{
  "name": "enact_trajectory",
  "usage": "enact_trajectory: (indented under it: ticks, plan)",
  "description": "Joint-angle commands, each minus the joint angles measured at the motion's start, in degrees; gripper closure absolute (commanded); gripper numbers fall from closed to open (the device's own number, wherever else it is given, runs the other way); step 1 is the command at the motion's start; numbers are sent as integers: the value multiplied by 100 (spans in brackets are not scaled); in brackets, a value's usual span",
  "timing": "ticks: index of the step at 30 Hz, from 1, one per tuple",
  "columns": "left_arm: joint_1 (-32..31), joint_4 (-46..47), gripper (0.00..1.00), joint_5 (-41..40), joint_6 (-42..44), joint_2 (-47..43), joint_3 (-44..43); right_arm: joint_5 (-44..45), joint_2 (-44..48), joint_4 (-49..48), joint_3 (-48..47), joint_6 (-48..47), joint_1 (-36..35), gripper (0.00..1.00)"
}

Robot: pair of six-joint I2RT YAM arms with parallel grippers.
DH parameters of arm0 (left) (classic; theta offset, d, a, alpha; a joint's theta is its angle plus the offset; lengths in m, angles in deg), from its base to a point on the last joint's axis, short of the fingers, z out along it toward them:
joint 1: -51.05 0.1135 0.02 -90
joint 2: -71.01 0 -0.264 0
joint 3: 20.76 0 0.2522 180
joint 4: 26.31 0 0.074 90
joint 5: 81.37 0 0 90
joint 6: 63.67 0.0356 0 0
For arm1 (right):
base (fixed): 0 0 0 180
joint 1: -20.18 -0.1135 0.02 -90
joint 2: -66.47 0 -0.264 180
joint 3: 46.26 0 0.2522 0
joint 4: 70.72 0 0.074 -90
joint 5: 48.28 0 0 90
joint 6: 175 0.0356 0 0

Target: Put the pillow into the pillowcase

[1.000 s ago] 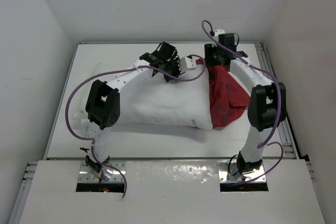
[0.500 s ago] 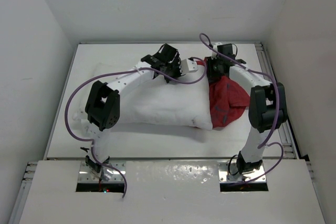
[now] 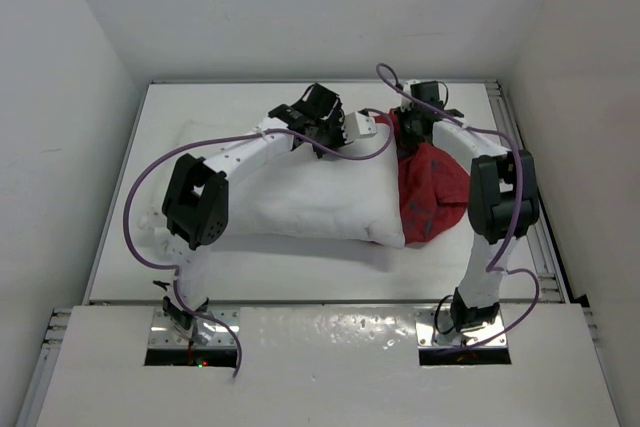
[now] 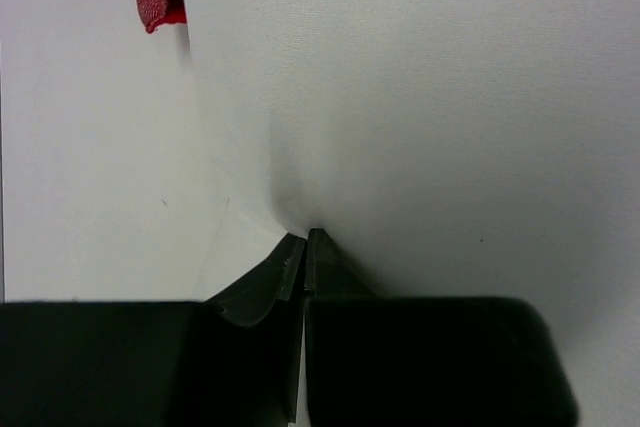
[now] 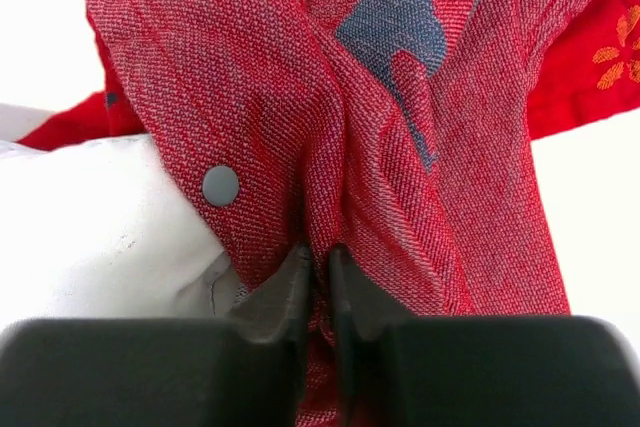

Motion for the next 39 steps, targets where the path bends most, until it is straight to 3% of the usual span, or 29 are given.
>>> enact_trajectory:
  ticks: [1,2,6,13,17,23,30,34,37,38,39]
  plan:
    - [-46,-215,100,-7,-45,-45,-8,83,74,-113,-340,-128,-50,95]
    - [-37,-215,100,-7,-45,-63,-8,92,161,-139,-322,-137,-41,100]
    - [-46,-241,100,37,16,-72,-43,232,460,-342,-243,-129,-41,100]
    - [-230,-619,100,238,648,-72,-228,487,1093,-719,-480,687,-85,100]
    - [-283,-682,100,450,606,-116,-245,-11,1216,-711,-560,882,-199,100]
    - [-64,-49,100,221,-526,16,-543,-654,1665,-895,178,1119,-735,100]
    - [700,662,100,-656,-2494,236,-1177,-1067,2480,-447,898,918,-973,100]
    - [815,918,100,-1438,-2795,210,-1098,-1796,2894,-456,1303,742,-973,100]
    - [850,1042,100,-1537,-2910,218,-1019,-2167,2887,-508,1339,785,-991,100]
    - [833,1051,100,-1476,-2919,218,-1001,-2167,2834,-483,1304,907,-991,91]
    - [833,1042,100,-1327,-2893,236,-984,-2089,2782,-447,1138,943,-991,52]
